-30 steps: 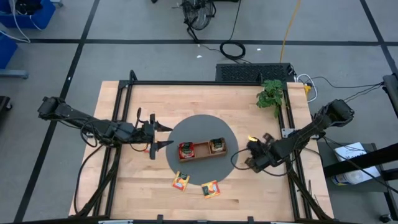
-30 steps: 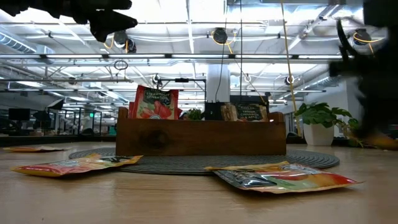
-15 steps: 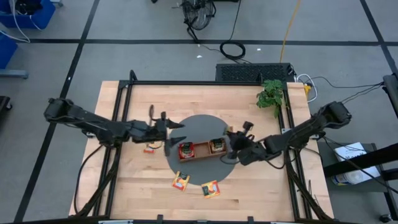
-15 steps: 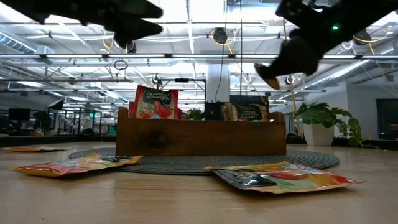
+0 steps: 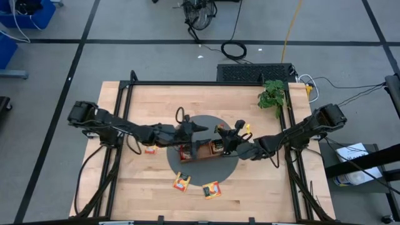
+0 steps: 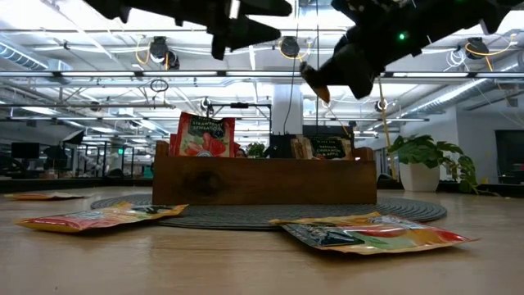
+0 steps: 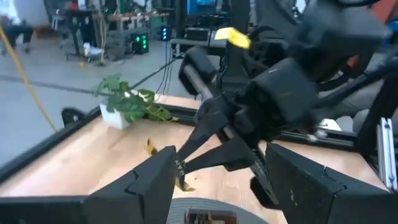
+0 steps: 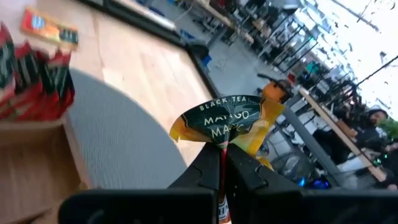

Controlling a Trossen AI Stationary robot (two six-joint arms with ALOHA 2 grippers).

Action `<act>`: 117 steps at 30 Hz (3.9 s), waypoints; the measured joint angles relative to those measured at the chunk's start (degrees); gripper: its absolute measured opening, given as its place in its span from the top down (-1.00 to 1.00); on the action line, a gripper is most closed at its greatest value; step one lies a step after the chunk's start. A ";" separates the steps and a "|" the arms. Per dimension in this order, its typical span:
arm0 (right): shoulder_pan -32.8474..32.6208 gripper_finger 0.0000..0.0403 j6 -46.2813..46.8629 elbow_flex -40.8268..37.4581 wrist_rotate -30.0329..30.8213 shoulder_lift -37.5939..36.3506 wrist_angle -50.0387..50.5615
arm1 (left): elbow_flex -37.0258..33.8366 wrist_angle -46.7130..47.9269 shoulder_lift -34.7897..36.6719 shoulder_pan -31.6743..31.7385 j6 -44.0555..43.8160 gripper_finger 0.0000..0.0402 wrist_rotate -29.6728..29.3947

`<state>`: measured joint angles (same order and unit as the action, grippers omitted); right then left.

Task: Pick & Place Tea
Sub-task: Put the yellow tea bag into the middle section of the wooden organizer

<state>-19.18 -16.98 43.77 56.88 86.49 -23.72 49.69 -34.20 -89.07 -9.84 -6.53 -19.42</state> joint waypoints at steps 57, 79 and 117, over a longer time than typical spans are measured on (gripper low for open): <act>1.42 0.94 -1.72 0.09 -6.58 -0.10 -6.03 | 2.23 0.05 -6.05 7.25 -17.12 0.98 10.67; -5.71 0.55 -1.18 -0.15 2.33 -4.73 -6.26 | 2.28 36.59 6.13 4.05 -4.80 1.00 25.46; -5.18 0.55 0.01 -0.17 -0.13 -4.84 -3.83 | 2.28 24.41 -7.39 9.24 -11.16 0.93 29.50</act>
<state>-24.36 -16.97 43.59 56.75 81.65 -27.55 51.96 -9.79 -96.47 -0.60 -17.69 10.08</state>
